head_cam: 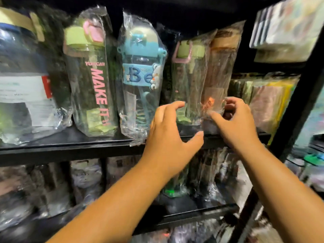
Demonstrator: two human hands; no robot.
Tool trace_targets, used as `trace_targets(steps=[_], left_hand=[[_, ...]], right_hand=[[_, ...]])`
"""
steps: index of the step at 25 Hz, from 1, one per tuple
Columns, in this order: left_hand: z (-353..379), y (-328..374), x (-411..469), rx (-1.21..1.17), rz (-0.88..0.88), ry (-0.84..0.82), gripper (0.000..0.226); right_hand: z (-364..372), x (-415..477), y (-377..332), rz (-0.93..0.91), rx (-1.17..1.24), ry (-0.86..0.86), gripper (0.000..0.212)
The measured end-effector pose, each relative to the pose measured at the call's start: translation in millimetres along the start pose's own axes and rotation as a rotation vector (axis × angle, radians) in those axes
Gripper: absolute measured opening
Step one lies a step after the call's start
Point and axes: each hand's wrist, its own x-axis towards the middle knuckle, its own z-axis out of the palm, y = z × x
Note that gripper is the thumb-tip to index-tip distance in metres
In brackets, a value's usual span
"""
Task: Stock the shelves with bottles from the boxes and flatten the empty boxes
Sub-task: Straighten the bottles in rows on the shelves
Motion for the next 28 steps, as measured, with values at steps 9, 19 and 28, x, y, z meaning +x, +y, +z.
trace_targets(steps=[9, 19, 28], left_hand=[[83, -11, 102, 0.058, -0.62, 0.172, 0.121], [91, -20, 109, 0.21, -0.634, 0.22, 0.096], [70, 0, 72, 0.254, -0.487, 0.157, 0.101]], right_hand=[[5, 87, 40, 0.199, 0.18, -0.26, 0.118], [23, 96, 48, 0.232, 0.069, -0.32, 0.089], [-22, 49, 48, 0.01, 0.049, -0.335, 0.081]])
